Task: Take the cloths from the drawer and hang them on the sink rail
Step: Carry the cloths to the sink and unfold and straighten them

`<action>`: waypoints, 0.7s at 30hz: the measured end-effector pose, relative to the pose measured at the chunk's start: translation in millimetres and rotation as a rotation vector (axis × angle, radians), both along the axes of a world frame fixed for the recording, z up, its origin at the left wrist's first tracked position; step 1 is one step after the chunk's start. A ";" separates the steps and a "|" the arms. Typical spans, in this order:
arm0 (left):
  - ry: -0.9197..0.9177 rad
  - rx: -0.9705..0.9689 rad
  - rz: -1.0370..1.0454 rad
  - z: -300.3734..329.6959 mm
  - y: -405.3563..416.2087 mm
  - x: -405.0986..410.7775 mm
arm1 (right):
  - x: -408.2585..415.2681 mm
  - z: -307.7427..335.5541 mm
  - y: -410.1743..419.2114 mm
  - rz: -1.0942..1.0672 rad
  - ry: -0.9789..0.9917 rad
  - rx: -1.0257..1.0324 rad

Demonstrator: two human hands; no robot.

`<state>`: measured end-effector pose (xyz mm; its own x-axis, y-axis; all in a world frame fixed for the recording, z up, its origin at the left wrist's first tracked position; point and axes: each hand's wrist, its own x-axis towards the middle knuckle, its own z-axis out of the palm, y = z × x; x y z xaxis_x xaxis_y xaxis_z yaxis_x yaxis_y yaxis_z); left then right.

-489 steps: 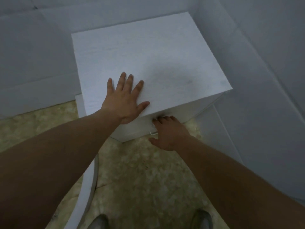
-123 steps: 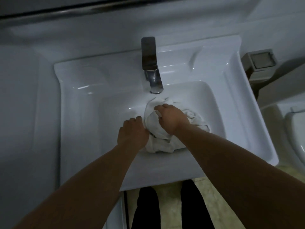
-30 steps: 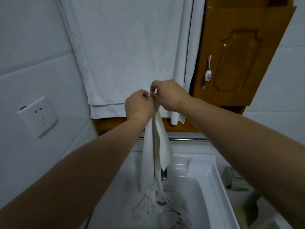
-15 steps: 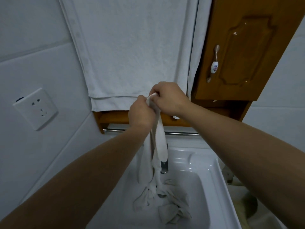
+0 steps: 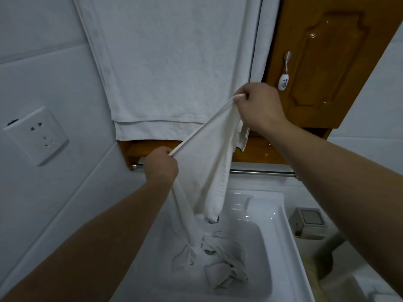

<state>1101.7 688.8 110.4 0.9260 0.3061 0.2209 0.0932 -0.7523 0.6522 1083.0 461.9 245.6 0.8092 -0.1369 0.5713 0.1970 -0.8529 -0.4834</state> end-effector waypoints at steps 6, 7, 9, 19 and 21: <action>0.034 0.109 0.077 -21.3 55.4 4.9 | -0.3 2.2 -35.9 -0.162 -0.065 0.066; 0.015 0.146 0.056 -22.4 60.5 5.3 | -0.8 0.5 -39.4 -0.185 -0.073 0.055; -0.037 0.231 -0.019 -21.7 66.9 5.8 | -2.5 -4.2 -44.5 -0.224 -0.083 0.046; -0.090 0.299 -0.271 -9.7 71.1 9.9 | -13.4 -67.2 -30.1 -0.126 0.301 0.095; -0.010 0.357 -0.330 -7.7 59.4 7.4 | -16.7 -78.2 -13.9 -0.051 0.369 0.110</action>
